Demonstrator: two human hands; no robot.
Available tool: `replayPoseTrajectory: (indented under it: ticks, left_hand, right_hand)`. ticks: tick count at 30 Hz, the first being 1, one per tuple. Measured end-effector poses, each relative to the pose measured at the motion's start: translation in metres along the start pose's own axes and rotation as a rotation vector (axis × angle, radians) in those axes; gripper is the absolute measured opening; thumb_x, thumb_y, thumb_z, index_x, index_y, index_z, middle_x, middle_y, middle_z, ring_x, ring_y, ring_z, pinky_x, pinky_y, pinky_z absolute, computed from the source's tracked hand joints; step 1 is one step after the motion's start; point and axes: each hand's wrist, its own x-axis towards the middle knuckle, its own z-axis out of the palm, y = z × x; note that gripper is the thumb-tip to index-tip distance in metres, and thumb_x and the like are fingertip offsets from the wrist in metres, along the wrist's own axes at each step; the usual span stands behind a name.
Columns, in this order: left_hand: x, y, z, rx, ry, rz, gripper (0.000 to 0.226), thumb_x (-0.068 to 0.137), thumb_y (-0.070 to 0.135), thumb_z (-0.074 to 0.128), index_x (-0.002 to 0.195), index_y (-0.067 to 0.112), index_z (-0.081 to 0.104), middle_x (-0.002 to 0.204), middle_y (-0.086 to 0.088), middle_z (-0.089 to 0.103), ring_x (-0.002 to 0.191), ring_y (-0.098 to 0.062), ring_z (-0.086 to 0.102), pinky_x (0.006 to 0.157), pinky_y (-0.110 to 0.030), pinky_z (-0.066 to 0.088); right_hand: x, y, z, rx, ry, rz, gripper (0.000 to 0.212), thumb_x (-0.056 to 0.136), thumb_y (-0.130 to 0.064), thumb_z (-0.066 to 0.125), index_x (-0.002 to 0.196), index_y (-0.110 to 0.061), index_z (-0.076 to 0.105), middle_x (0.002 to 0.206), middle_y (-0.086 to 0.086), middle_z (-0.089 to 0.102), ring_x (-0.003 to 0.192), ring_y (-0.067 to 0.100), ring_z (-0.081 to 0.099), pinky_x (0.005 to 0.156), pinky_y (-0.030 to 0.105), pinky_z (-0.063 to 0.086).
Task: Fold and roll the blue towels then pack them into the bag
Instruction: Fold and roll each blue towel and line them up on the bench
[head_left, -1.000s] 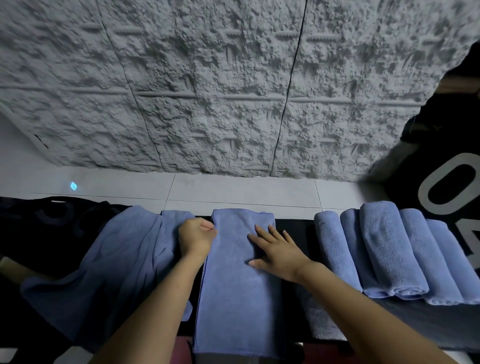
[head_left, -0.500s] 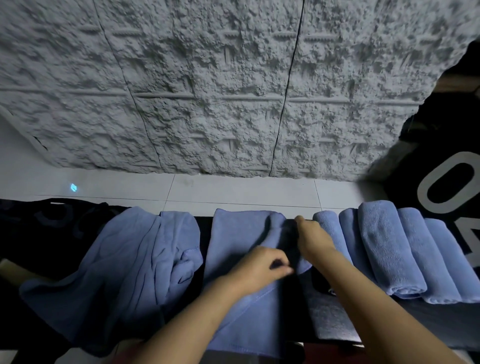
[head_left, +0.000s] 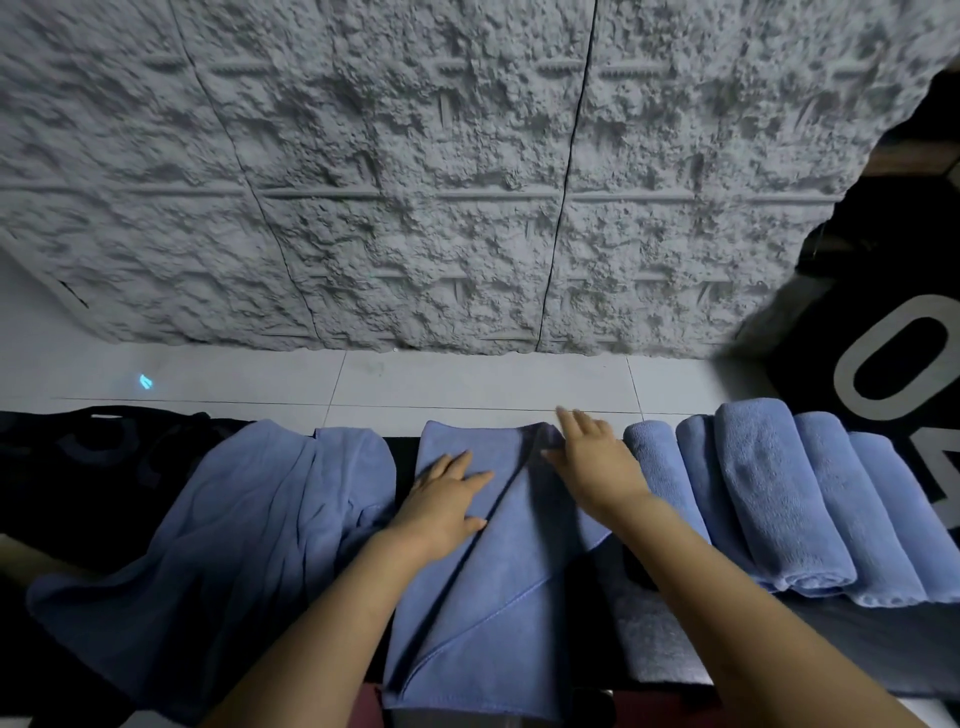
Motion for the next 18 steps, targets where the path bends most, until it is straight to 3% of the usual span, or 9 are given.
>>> replayPoseTrajectory:
  ticks: [3, 7, 9, 12, 15, 17, 18]
  left_hand:
    - [-0.001, 0.001, 0.000, -0.069, 0.081, -0.003, 0.052, 0.094, 0.028, 0.053, 0.143, 0.023, 0.038, 0.156, 0.000, 0.018, 0.144, -0.020, 0.015, 0.117, -0.033, 0.018]
    - [0.005, 0.013, -0.002, -0.398, 0.289, -0.024, 0.031, 0.093, 0.013, 0.054, 0.124, 0.007, 0.058, 0.129, -0.005, 0.056, 0.119, -0.017, 0.052, 0.099, -0.019, 0.036]
    - [0.013, 0.026, -0.006, -0.696, 0.252, -0.125, 0.022, 0.094, 0.013, 0.052, 0.113, 0.007, 0.064, 0.109, -0.003, 0.063, 0.100, -0.012, 0.055, 0.088, -0.019, 0.040]
    - [0.027, 0.045, -0.012, -1.024, 0.126, -0.202, 0.015, 0.096, 0.017, 0.050, 0.088, 0.013, 0.062, 0.087, -0.006, 0.055, 0.087, -0.014, 0.049, 0.080, -0.027, 0.040]
    - [0.040, 0.061, -0.019, -1.067, 0.071, -0.261, 0.018, 0.096, 0.016, 0.050, 0.081, 0.014, 0.060, 0.080, -0.004, 0.056, 0.076, -0.011, 0.050, 0.066, -0.013, 0.041]
    - [0.046, 0.072, -0.030, -1.143, 0.018, -0.240, 0.012, 0.096, 0.010, 0.048, 0.094, 0.013, 0.060, 0.078, -0.001, 0.056, 0.070, -0.006, 0.049, 0.055, -0.005, 0.039]
    - [0.049, 0.075, -0.036, -1.268, -0.016, -0.217, 0.015, 0.097, 0.010, 0.048, 0.105, 0.014, 0.059, 0.086, -0.001, 0.060, 0.077, -0.007, 0.053, 0.061, -0.006, 0.041]
  right_hand:
    - [0.001, 0.008, -0.001, 0.207, -0.109, 0.206, 0.041, 0.095, -0.034, 0.047, 0.125, -0.006, 0.042, 0.121, 0.017, 0.056, 0.114, 0.034, 0.049, 0.089, 0.039, 0.041]
    - [-0.003, 0.011, 0.000, 0.120, -0.205, 0.213, 0.019, 0.087, -0.029, 0.055, 0.097, -0.013, 0.055, 0.097, 0.008, 0.060, 0.093, 0.029, 0.056, 0.074, 0.029, 0.038]
    - [-0.002, 0.008, -0.003, 0.152, -0.197, 0.193, 0.016, 0.086, -0.029, 0.053, 0.075, -0.018, 0.050, 0.081, 0.003, 0.055, 0.079, 0.025, 0.051, 0.066, 0.027, 0.035]
    - [-0.002, 0.003, -0.007, 0.192, -0.200, 0.133, 0.031, 0.087, -0.026, 0.055, 0.063, -0.022, 0.037, 0.067, -0.004, 0.046, 0.073, 0.021, 0.045, 0.052, 0.022, 0.029]
    - [-0.004, 0.003, -0.007, 0.236, -0.229, 0.112, 0.032, 0.090, -0.024, 0.053, 0.065, -0.024, 0.034, 0.066, -0.009, 0.042, 0.075, 0.020, 0.046, 0.057, 0.023, 0.030]
    - [-0.003, 0.007, -0.005, 0.240, -0.234, 0.102, 0.033, 0.092, -0.023, 0.051, 0.065, -0.025, 0.032, 0.068, -0.007, 0.044, 0.078, 0.020, 0.047, 0.066, 0.024, 0.031]
    - [-0.004, 0.009, -0.005, 0.230, -0.233, 0.097, 0.033, 0.092, -0.023, 0.049, 0.064, -0.025, 0.032, 0.071, -0.005, 0.049, 0.079, 0.020, 0.047, 0.068, 0.025, 0.031]
